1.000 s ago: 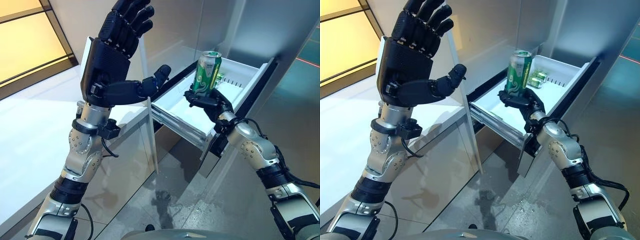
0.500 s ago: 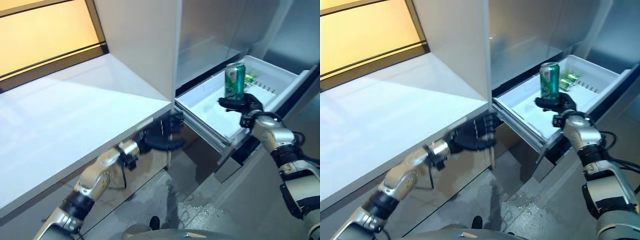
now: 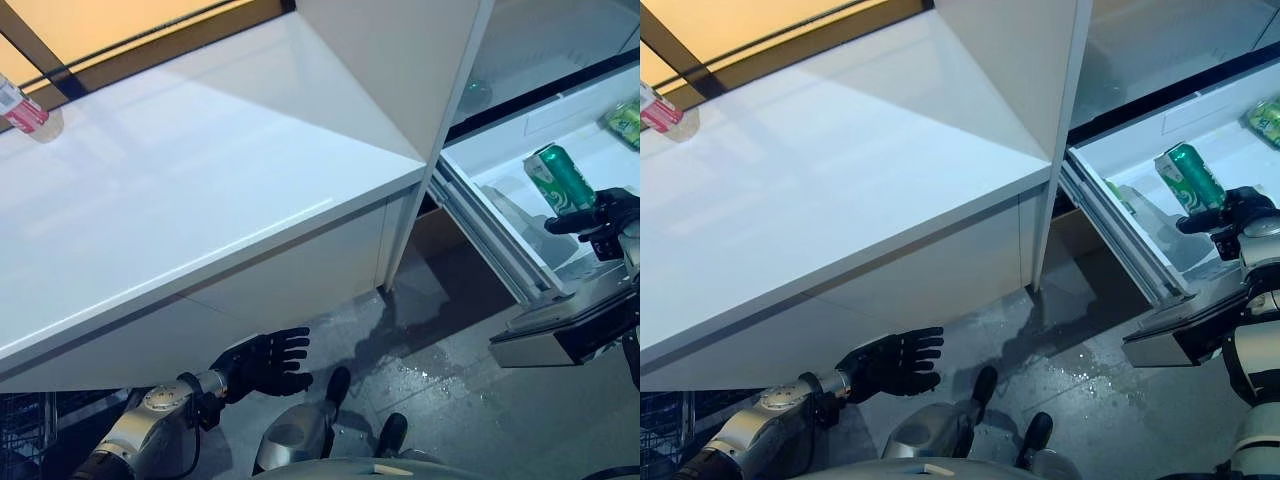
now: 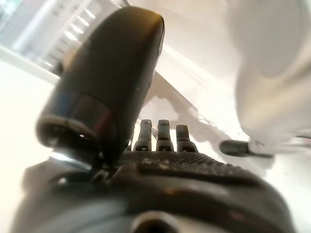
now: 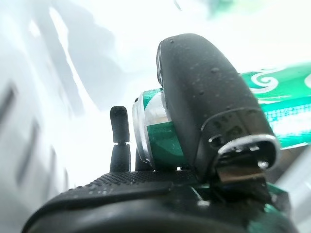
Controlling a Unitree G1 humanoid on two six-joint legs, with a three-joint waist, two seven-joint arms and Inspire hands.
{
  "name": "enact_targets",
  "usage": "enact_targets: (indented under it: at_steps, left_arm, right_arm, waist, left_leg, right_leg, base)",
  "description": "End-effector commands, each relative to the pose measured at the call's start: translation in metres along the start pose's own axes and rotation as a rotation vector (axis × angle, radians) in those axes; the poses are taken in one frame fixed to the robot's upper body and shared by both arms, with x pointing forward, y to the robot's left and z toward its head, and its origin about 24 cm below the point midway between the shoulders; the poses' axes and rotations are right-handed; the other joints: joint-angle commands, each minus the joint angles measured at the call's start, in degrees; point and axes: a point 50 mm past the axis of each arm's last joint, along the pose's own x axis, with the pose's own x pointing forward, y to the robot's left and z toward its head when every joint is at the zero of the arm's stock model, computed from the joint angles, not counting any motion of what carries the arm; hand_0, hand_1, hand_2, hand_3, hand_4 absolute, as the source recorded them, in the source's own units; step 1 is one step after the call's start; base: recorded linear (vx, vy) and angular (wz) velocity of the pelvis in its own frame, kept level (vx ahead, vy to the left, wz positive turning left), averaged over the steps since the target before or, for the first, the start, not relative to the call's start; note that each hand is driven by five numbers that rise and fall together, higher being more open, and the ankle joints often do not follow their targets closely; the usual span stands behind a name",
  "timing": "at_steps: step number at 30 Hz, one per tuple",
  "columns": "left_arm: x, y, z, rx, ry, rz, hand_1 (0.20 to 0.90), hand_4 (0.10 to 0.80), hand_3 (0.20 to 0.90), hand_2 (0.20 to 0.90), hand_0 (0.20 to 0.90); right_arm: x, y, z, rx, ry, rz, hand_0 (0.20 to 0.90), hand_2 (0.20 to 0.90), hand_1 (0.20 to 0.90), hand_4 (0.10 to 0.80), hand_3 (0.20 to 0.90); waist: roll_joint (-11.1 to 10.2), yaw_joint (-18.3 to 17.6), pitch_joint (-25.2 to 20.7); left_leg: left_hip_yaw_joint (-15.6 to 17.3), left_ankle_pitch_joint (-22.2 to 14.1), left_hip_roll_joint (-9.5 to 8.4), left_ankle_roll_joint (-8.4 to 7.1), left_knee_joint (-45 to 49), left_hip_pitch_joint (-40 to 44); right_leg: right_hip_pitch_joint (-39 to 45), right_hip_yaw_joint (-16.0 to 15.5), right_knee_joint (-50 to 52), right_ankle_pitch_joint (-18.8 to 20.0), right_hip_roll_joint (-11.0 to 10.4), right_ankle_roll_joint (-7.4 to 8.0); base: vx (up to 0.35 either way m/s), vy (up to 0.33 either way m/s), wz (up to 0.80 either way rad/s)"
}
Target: Put drinks into fridge and close the fridge
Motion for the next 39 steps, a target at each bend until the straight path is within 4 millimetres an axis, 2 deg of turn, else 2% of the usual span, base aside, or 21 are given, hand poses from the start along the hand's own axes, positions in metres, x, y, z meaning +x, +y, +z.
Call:
enact_targets:
  at_steps: [1, 5, 11, 12, 13, 14, 15, 16, 19, 23, 31, 36, 39]
  left_arm:
    - [-0.005, 0.009, 0.019, 0.139, -0.118, 0.056, 0.9, 0.8, 0.9, 0.9, 0.9]
    - [-0.004, 0.02, 0.019, 0.17, -0.091, 0.116, 0.9, 0.8, 0.9, 0.9, 0.9]
    - [0.002, 0.043, -0.006, 0.111, 0.021, 0.285, 0.9, 0.8, 0.9, 0.9, 0.9]
    - [0.003, 0.045, -0.012, 0.072, 0.035, 0.31, 0.9, 0.8, 0.9, 0.9, 0.9]
    - [0.004, 0.046, -0.017, 0.051, 0.045, 0.332, 0.9, 0.8, 0.9, 0.9, 0.9]
    - [0.004, 0.046, -0.02, 0.034, 0.051, 0.339, 0.9, 0.8, 0.9, 0.9, 0.9]
    - [0.005, 0.045, -0.023, 0.014, 0.055, 0.344, 0.9, 0.8, 0.9, 0.9, 0.9]
    - [0.006, 0.045, -0.027, -0.016, 0.062, 0.353, 0.9, 0.8, 0.9, 0.9, 0.9]
    - [0.008, 0.042, -0.036, -0.045, 0.081, 0.353, 0.9, 0.8, 0.9, 0.9, 0.9]
    - [0.01, 0.037, -0.045, -0.05, 0.108, 0.34, 0.9, 0.8, 0.9, 0.9, 0.9]
    - [0.011, 0.039, -0.051, -0.064, 0.159, 0.38, 0.9, 0.8, 0.9, 0.9, 0.9]
    - [0.008, 0.041, -0.056, -0.075, 0.197, 0.402, 0.9, 0.8, 0.9, 0.9, 0.9]
    - [0.002, 0.043, -0.066, -0.088, 0.238, 0.427, 0.9, 0.8, 0.9, 0.9, 0.9]
  right_arm:
    - [-0.014, -0.046, 0.026, -0.05, -0.097, -0.123, 0.3, 0.3, 0.3, 0.1, 0.2]
    - [-0.008, -0.033, 0.007, -0.061, -0.025, -0.067, 0.3, 0.3, 0.3, 0.1, 0.2]
    - [-0.003, -0.016, -0.003, -0.084, 0.028, -0.014, 0.3, 0.3, 0.3, 0.1, 0.2]
    - [-0.002, -0.012, -0.003, -0.084, 0.031, 0.0, 0.382, 0.382, 0.382, 0.196, 0.296]
    - [-0.001, -0.008, -0.004, -0.088, 0.034, 0.014, 0.528, 0.528, 0.528, 0.366, 0.466]
    - [0.0, -0.005, -0.005, -0.094, 0.036, 0.024, 0.556, 0.556, 0.556, 0.399, 0.499]
    - [0.0, -0.002, -0.005, -0.096, 0.036, 0.034, 0.754, 0.754, 0.754, 0.63, 0.73]
    - [0.001, 0.003, -0.006, -0.1, 0.044, 0.052, 0.9, 0.9, 0.9, 0.8, 0.9]
    - [0.002, 0.01, -0.005, -0.111, 0.041, 0.078, 0.9, 0.9, 0.9, 0.8, 0.9]
    - [0.002, 0.019, 0.011, -0.146, -0.012, 0.113, 0.9, 0.9, 0.9, 0.8, 0.9]
    - [-0.003, 0.029, 0.046, -0.157, -0.165, 0.15, 0.9, 0.9, 0.9, 0.8, 0.9]
    - [-0.016, 0.025, 0.084, -0.023, -0.358, 0.129, 0.9, 0.9, 0.9, 0.8, 0.9]
    - [-0.039, 0.012, 0.12, 0.176, -0.612, 0.028, 0.9, 0.9, 0.9, 0.8, 0.9]
  waist:
    - [-2.7, -1.3, -2.9]
    - [-2.1, -1.7, -1.8]
    - [-1.4, -2.5, -0.2]
    - [-1.4, -2.5, 0.0]
    - [-1.3, -2.6, 0.1]
    - [-1.3, -2.6, 0.1]
    - [-1.4, -2.7, 0.2]
    - [-1.4, -2.6, 0.2]
    - [-1.4, -2.5, 0.4]
    - [-1.1, -2.6, 1.2]
    - [-1.7, -2.9, 1.6]
    - [-2.3, -3.5, 1.2]
    - [-3.1, -4.4, 0.6]
  left_leg:
    - [4.6, -9.2, -0.81, 0.52, 6.6, -0.2]
    - [5.2, -9.4, -0.81, 0.72, 7.2, -0.4]
    - [5.9, -9.5, -1.0, 0.98, 7.9, -1.5]
    - [5.9, -9.5, -1.03, 1.02, 7.9, -1.6]
    - [6.0, -9.5, -1.07, 1.04, 8.0, -1.6]
    - [6.0, -9.5, -1.08, 1.04, 8.1, -1.7]
    - [6.0, -9.6, -1.12, 1.07, 8.1, -1.7]
    - [6.0, -9.7, -1.13, 1.07, 8.2, -1.8]
    - [6.1, -9.7, -1.27, 1.05, 8.4, -2.0]
    - [6.6, -9.6, -1.21, 1.0, 8.5, -2.7]
    - [7.1, -9.7, -1.07, 0.9, 8.7, -2.9]
    - [7.7, -9.7, -0.75, 0.74, 8.0, -2.3]
    - [8.2, -10.0, -0.44, 0.71, 7.6, -1.6]
  right_leg:
    - [-6.2, 2.7, 10.7, -3.7, -0.5, -0.55]
    - [-6.8, 3.1, 11.4, -3.6, -0.7, -0.45]
    - [-8.4, 3.6, 12.4, -3.4, -1.1, -0.23]
    - [-8.6, 3.7, 12.5, -3.3, -1.2, -0.18]
    - [-8.7, 3.7, 12.6, -3.3, -1.4, -0.1]
    - [-8.8, 3.7, 12.6, -3.3, -1.4, -0.05]
    - [-8.9, 3.9, 12.6, -3.2, -1.4, -0.02]
    - [-9.0, 3.9, 12.6, -3.2, -1.5, 0.01]
    - [-9.1, 3.9, 12.4, -2.9, -1.6, 0.01]
    - [-9.9, 4.1, 12.2, -2.5, -1.7, 0.09]
    - [-10.3, 4.7, 11.8, -1.9, -1.6, 0.31]
    - [-10.0, 5.0, 11.3, -1.6, -1.3, 0.52]
    - [-9.7, 5.5, 11.3, -1.7, -1.1, 0.69]
  base:
    - [0.0, 0.0, 0.0]
    - [0.0, 0.0, 0.0]
    - [-0.037, -0.009, -0.02]
    - [-0.032, -0.023, -0.02]
    - [0.0, 0.0, 0.0]
    - [0.0, 0.0, 0.0]
    - [0.0, 0.0, 0.0]
    - [-0.012, -0.017, -0.05]
    - [-0.008, -0.008, -0.03]
    - [-0.057, 0.006, -0.06]
    - [-0.035, -0.001, -0.06]
    - [-0.025, 0.004, -0.02]
    - [-0.005, 0.009, -0.03]
